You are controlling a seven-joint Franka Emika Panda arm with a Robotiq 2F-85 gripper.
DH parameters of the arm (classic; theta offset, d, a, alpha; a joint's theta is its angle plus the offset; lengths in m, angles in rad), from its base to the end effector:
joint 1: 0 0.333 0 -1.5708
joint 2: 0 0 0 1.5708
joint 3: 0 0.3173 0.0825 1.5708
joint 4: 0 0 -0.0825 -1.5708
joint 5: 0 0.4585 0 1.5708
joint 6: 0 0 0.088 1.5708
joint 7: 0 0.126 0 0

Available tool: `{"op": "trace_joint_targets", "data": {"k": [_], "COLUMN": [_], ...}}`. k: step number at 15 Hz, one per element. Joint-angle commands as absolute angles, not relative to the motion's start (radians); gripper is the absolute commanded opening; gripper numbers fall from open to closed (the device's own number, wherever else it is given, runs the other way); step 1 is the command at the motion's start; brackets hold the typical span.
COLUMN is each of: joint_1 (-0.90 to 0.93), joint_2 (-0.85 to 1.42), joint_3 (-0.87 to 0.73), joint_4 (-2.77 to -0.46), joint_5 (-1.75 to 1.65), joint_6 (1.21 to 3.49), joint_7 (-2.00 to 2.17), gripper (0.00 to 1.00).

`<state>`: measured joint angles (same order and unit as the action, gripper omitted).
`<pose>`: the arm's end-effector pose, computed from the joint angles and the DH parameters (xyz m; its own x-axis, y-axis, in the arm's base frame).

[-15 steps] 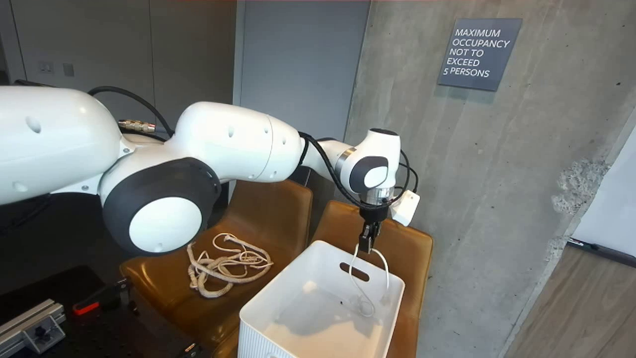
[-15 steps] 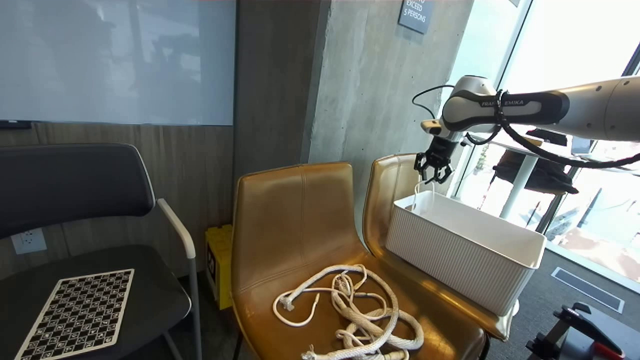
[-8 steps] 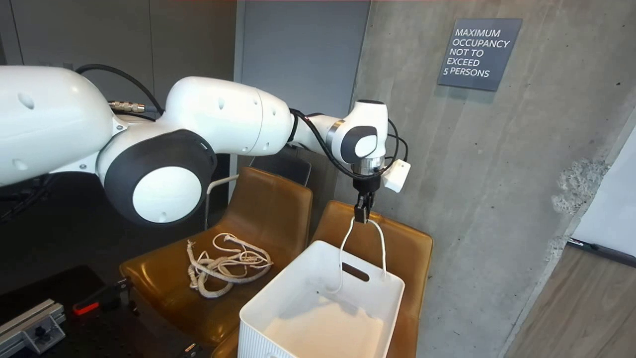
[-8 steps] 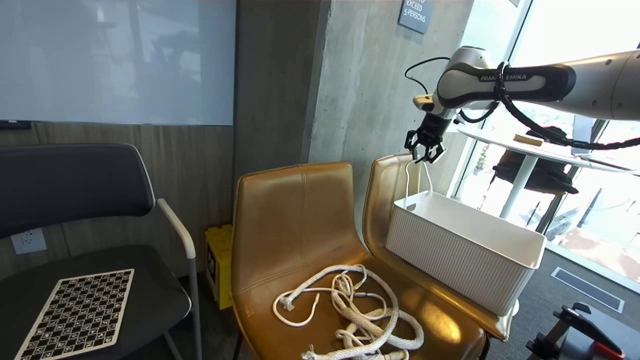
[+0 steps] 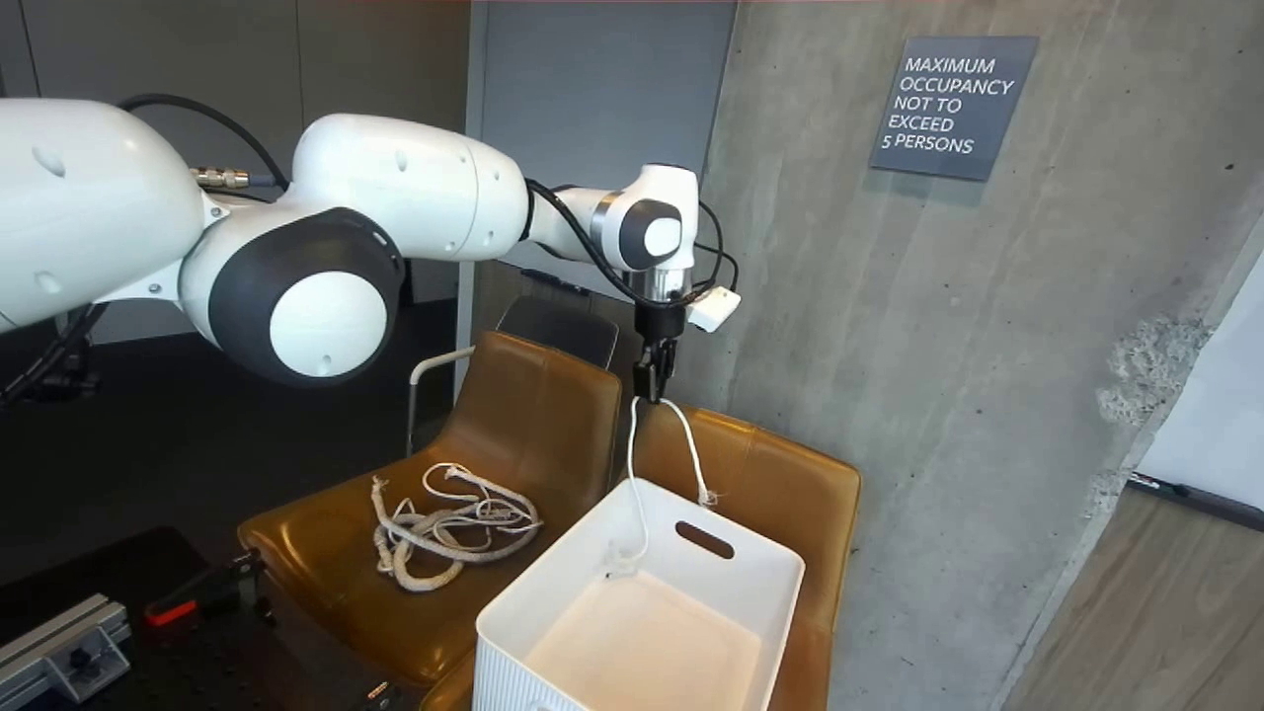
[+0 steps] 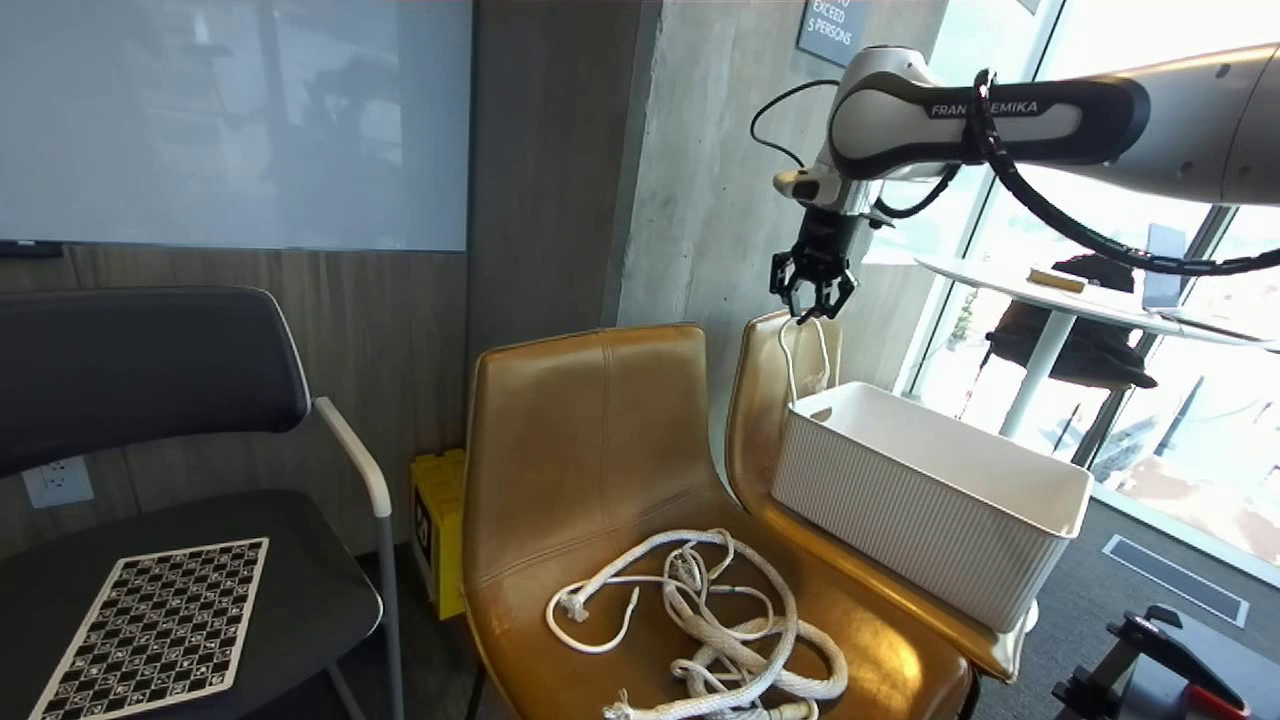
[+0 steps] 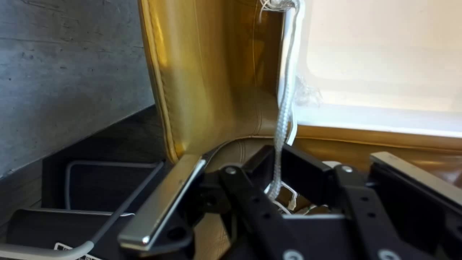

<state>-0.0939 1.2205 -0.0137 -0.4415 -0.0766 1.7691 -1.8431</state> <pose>0.8863 -0.0964 0.2894 -0.1788 0.9772 -0.1143 0.9790 0.1882 0.0783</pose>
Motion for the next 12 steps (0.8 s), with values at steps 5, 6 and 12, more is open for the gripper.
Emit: {"op": "trace_joint_targets", "data": {"k": [5,6,12], "joint_1": [0.059,0.079,0.188], "joint_2": [1.124,1.119,1.135], "joint_3": [0.05,0.071,0.193], "joint_4": [-0.478,-0.484,-0.468], "joint_5": [-0.034,-0.014,0.115], "joint_6": [1.531,1.49,1.297], "joint_7": [-1.725,-1.692,-1.453], "gripper": [0.03,0.03,0.03]}}
